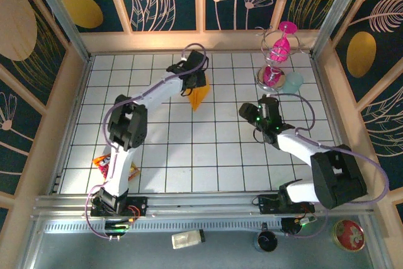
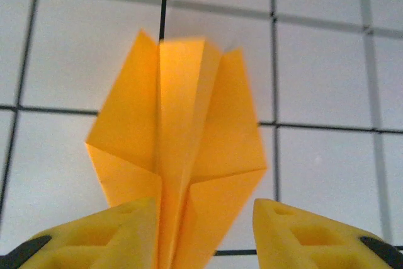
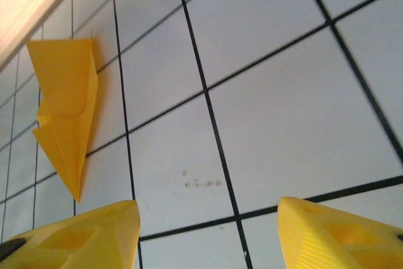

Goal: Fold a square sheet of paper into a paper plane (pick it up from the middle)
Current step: Move the paper plane to the top-center of the table, then reset both arms

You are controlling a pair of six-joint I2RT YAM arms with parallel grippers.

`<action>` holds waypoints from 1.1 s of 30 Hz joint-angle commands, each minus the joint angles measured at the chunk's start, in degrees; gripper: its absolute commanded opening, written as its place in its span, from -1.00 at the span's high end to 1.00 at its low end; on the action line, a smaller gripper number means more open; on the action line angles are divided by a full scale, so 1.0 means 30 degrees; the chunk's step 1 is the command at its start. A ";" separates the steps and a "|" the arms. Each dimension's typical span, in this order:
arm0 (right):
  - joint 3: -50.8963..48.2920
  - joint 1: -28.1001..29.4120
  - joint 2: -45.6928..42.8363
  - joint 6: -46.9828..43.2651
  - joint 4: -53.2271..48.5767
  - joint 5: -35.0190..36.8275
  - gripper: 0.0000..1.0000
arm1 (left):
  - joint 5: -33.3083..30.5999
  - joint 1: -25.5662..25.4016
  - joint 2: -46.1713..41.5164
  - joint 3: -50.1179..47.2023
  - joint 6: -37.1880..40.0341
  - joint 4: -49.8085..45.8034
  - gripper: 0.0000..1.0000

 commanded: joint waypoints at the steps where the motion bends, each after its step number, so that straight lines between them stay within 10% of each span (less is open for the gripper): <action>1: 0.1298 -0.0408 -0.1409 -0.1257 -0.1391 0.1582 -0.21 | -0.1103 0.0074 -0.2850 -0.1232 -0.0160 0.0611 0.06; 8: 0.2701 -0.1230 -0.4118 -0.3829 -0.3243 0.5267 -0.40 | -0.4533 0.0477 -0.9001 -0.7717 0.0364 0.4871 -0.46; 14: 0.1949 -0.2588 -0.5937 -0.5515 -0.3148 0.8236 -0.98 | -0.6880 0.1954 -1.5339 -1.6379 0.0885 1.0157 -0.95; 27: -0.3391 -0.5595 -0.6780 -0.7875 0.2704 1.0650 -0.98 | -0.9543 0.5915 -2.1813 -2.7576 0.4588 1.6993 -0.98; 33: -0.6636 -0.6486 -0.7371 -0.9981 0.8321 0.7193 -0.98 | -0.5570 0.8501 -2.0101 -2.8870 0.6483 2.0120 -0.98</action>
